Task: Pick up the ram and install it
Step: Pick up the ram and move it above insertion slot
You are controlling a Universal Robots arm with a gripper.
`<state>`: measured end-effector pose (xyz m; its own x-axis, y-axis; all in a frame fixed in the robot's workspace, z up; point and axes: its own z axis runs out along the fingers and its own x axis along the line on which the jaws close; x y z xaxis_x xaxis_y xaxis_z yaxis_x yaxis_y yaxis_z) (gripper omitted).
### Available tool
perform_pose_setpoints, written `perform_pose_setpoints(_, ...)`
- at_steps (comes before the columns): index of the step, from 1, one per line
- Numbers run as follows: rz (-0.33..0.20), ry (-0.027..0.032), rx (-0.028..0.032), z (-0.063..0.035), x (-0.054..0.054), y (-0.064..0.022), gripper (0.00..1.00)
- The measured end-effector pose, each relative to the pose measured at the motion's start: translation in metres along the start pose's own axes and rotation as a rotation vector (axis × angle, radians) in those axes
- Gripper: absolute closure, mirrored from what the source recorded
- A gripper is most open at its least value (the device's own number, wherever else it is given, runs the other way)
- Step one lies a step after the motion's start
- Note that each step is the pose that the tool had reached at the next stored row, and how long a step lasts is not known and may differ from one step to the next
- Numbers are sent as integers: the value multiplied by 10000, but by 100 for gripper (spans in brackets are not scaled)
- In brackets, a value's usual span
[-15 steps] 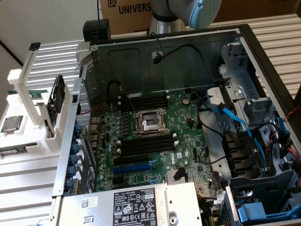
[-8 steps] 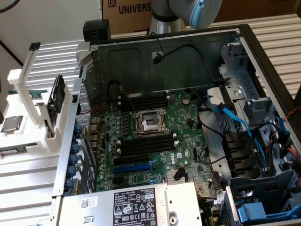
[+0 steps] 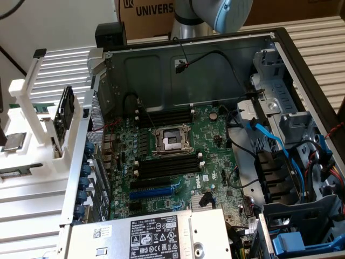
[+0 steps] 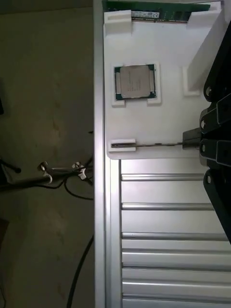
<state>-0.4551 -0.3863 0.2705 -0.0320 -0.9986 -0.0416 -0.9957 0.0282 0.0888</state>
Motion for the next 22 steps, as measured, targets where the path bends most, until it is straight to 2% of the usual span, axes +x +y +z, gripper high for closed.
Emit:
perform_pose_setpoints(1,-3,34,142,30,-19,45,90)
perform_pose_setpoints(2,-3,39,164,49,-20,70,90)
perform_pose_setpoints(3,-4,47,186,108,-18,126,90)
perform_pose_setpoints(5,-5,55,236,163,-15,140,90)
perform_pose_setpoints(7,-7,56,257,200,-14,137,90)
perform_pose_setpoints(15,-6,57,276,360,-7,106,90)
perform_pose_setpoints(19,-6,58,274,427,-5,42,90)
perform_pose_setpoints(20,-6,57,279,478,-5,-30,90)
perform_pose_setpoints(22,-6,63,277,495,-5,-38,90)
